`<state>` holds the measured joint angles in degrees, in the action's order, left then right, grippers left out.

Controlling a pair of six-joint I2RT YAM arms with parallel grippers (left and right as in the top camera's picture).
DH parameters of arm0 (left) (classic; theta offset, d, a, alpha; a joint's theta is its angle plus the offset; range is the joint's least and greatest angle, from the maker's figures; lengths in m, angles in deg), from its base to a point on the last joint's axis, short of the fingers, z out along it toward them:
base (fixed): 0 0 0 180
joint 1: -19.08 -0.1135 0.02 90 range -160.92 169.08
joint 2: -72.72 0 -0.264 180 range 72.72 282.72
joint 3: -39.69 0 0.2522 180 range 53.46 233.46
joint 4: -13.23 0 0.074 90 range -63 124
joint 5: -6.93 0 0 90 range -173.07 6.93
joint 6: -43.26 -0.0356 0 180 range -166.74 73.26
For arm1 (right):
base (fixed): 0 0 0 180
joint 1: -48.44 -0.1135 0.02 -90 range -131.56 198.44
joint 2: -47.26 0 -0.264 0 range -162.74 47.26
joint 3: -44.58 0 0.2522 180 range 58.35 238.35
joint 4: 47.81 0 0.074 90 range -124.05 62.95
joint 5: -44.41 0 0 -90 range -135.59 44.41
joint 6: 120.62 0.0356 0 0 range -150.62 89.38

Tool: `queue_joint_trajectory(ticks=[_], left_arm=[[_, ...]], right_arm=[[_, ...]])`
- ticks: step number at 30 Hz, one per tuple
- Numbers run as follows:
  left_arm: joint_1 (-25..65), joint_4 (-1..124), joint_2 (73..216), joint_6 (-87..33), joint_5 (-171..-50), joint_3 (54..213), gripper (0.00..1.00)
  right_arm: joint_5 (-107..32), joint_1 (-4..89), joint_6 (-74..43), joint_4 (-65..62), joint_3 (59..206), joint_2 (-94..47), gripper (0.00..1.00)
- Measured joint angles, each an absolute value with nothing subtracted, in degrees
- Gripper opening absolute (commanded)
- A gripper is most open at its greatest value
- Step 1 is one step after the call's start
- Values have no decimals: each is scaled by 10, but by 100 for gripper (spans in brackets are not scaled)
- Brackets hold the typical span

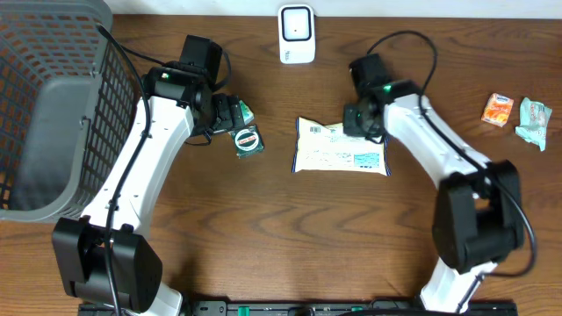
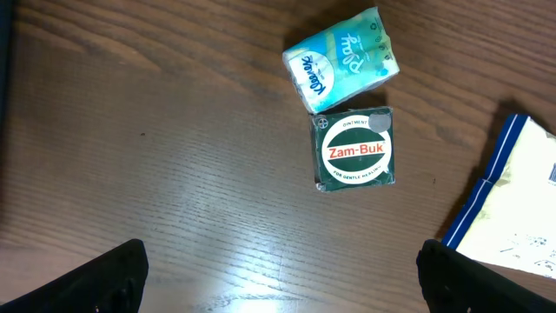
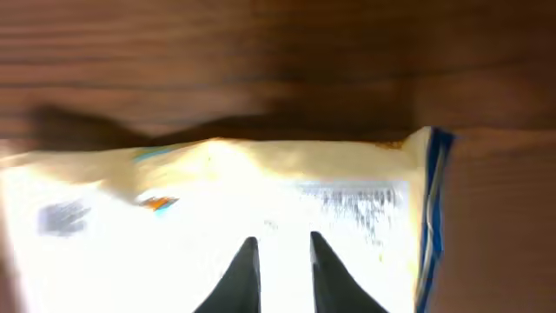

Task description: Scan the item barcode

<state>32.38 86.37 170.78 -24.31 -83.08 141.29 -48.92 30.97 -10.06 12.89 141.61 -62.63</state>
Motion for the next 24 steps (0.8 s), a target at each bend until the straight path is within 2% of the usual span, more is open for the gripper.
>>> queue_joint_trajectory(ticks=[7,18,24], left_arm=[[324,864,1708,-243,-831,1413,98],[324,864,1708,-243,-831,1413,98],[324,864,1708,-243,-831,1413,97]], right_arm=[[-423,288,-100,177,1427,-585,13],[-413,192,-85,2,1309,-585,8],[-468,174,-41,-21,1251,-585,1]])
